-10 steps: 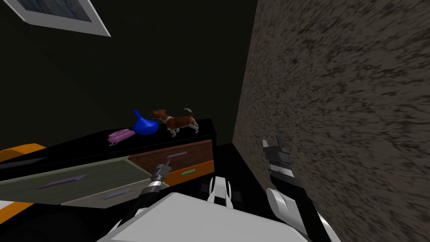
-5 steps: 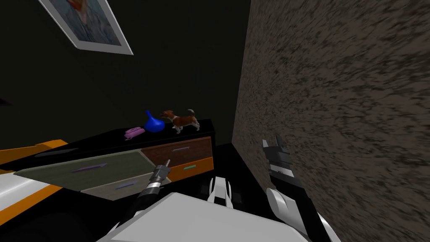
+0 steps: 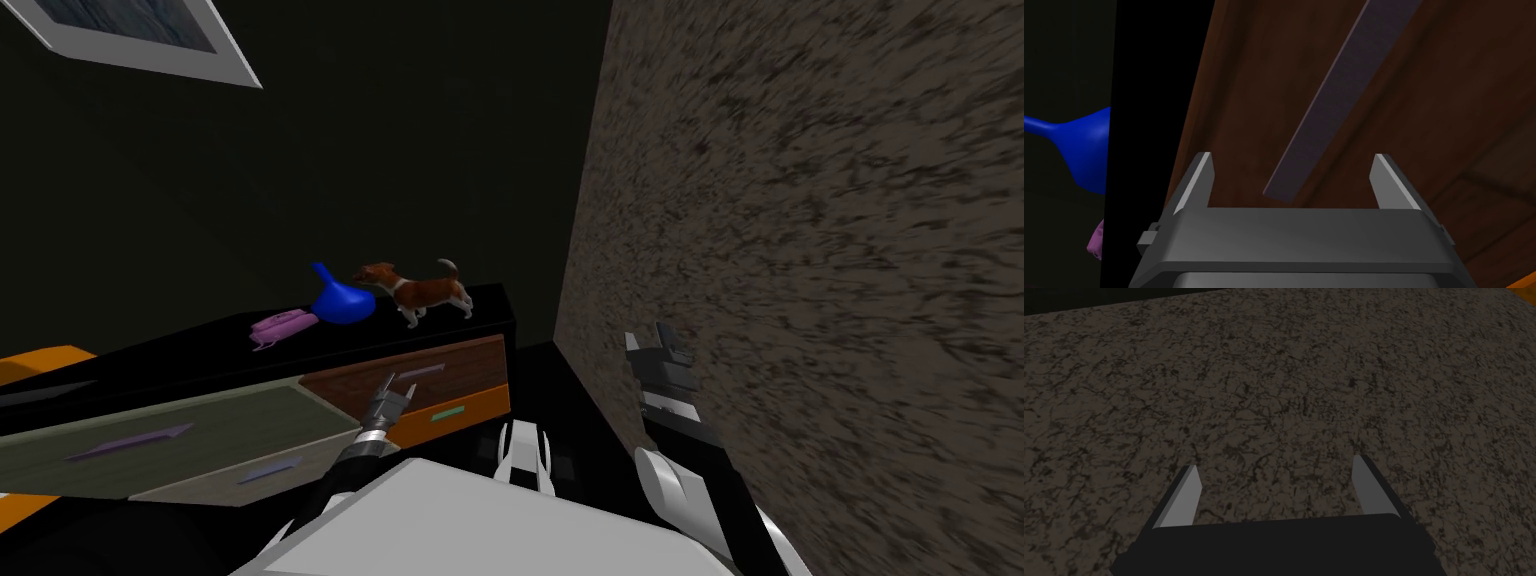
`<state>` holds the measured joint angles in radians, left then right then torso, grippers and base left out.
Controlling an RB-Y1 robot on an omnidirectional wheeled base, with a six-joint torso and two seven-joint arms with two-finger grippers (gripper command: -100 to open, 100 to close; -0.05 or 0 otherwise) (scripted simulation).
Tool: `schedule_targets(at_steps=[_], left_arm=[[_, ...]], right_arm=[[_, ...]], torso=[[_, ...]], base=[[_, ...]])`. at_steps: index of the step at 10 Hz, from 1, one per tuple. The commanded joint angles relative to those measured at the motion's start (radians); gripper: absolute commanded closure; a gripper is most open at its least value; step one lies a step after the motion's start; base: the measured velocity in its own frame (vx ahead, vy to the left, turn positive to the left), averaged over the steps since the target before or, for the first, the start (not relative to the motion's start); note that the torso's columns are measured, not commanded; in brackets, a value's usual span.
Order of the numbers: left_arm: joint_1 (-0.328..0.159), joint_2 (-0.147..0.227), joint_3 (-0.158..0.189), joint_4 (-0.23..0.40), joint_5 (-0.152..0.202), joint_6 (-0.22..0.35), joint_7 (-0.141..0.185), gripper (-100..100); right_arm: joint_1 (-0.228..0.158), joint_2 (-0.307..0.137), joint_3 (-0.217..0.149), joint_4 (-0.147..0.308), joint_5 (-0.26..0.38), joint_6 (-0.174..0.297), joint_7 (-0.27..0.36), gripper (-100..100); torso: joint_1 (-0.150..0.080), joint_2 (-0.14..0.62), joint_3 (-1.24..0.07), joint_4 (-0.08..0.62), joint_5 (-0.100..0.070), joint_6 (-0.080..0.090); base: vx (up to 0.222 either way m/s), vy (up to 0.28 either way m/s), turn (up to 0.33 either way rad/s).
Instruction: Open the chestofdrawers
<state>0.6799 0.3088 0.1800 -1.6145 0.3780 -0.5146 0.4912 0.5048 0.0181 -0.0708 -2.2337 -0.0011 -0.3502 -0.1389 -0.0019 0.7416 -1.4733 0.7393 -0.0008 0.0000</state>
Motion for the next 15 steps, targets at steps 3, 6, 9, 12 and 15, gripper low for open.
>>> schedule_targets(at_steps=[3, 6, 9, 12, 15], left_arm=[[0.022, 0.004, -0.006, -0.017, 0.0, -0.006, 0.006, 100], [0.037, 0.005, -0.015, -0.022, -0.001, -0.004, 0.008, 100], [0.067, 0.009, -0.026, -0.041, -0.004, -0.021, 0.012, 100], [0.117, 0.022, -0.026, -0.08, 0.004, -0.014, 0.026, -100], [0.177, 0.045, -0.01, -0.144, 0.02, -0.003, 0.045, -100]], right_arm=[[0.0, 0.0, 0.0, 0.0, 0.0, 0.0, 0.0, 0], [-0.001, 0.0, 0.0, 0.0, 0.0, 0.0, 0.0, 0], [-0.001, 0.0, 0.0, 0.0, 0.0, 0.0, 0.0, 0], [0.0, 0.0, 0.0, 0.0, 0.0, 0.0, 0.0, 0], [0.0, 0.0, 0.0, 0.0, 0.0, 0.0, 0.0, 0]], torso=[[-0.003, 0.007, 0.002, 0.002, -0.002, -0.003], [-0.001, 0.002, -0.001, 0.002, -0.004, -0.003], [0.0, 0.001, -0.001, 0.001, -0.002, -0.001], [0.002, -0.004, -0.004, 0.001, -0.003, -0.002], [0.003, -0.008, -0.006, -0.003, 0.001, 0.0]], base=[[-0.086, -0.04, 0.016], [-0.135, -0.062, 0.018], [-0.169, -0.066, 0.032], [-0.094, -0.042, 0.019], [0.052, -0.014, 0.017]])
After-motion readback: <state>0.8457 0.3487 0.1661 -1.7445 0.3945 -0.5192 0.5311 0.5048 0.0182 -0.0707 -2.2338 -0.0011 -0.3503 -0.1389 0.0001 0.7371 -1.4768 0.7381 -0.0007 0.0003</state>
